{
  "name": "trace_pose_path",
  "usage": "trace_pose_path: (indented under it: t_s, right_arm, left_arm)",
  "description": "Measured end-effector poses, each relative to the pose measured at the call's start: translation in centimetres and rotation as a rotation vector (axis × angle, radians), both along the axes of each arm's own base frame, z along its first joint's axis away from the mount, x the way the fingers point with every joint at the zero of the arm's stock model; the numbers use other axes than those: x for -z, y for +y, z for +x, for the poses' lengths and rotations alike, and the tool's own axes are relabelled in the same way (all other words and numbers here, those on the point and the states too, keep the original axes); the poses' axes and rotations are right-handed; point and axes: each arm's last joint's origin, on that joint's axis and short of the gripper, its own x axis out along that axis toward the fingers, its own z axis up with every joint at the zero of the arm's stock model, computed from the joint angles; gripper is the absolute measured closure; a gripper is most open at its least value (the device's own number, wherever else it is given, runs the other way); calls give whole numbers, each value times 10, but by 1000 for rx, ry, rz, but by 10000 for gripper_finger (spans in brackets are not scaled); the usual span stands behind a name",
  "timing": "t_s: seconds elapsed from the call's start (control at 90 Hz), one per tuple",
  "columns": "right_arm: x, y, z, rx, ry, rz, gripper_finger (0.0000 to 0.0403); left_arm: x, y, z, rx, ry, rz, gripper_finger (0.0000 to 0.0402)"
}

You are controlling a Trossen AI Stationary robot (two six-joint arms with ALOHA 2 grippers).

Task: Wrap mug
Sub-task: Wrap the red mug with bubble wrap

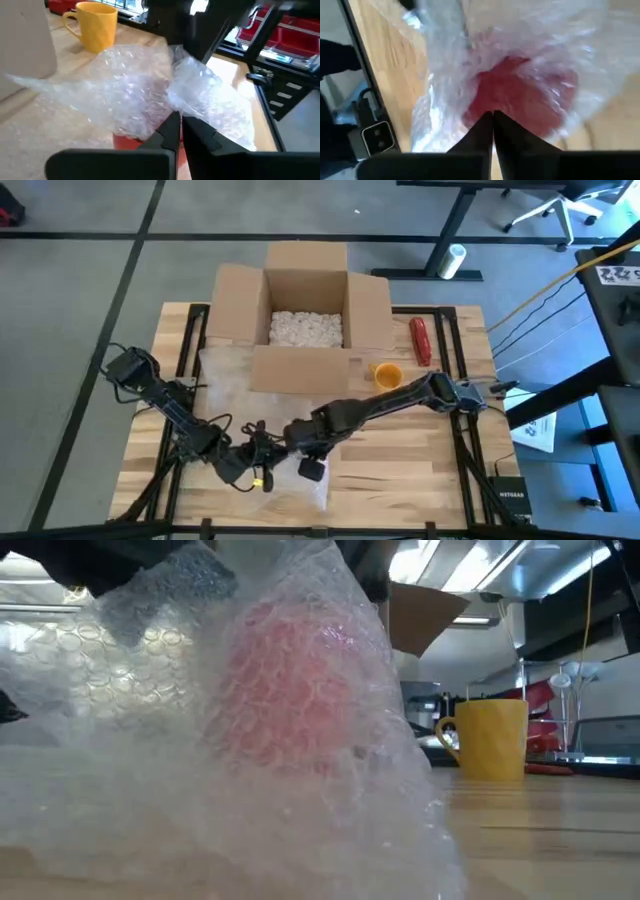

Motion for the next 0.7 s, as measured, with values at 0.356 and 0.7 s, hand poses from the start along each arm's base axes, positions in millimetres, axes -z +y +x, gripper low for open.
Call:
trace_pose_path:
  t_s: [0.356,0.7]
  right_arm:
    - [-17,21,4,-61,-246,-122,403]
    - [18,20,6,-49,-169,-31,403]
  left_arm:
    - [0,6,5,-12,4,-8,402]
    - [1,6,4,-15,8,20,402]
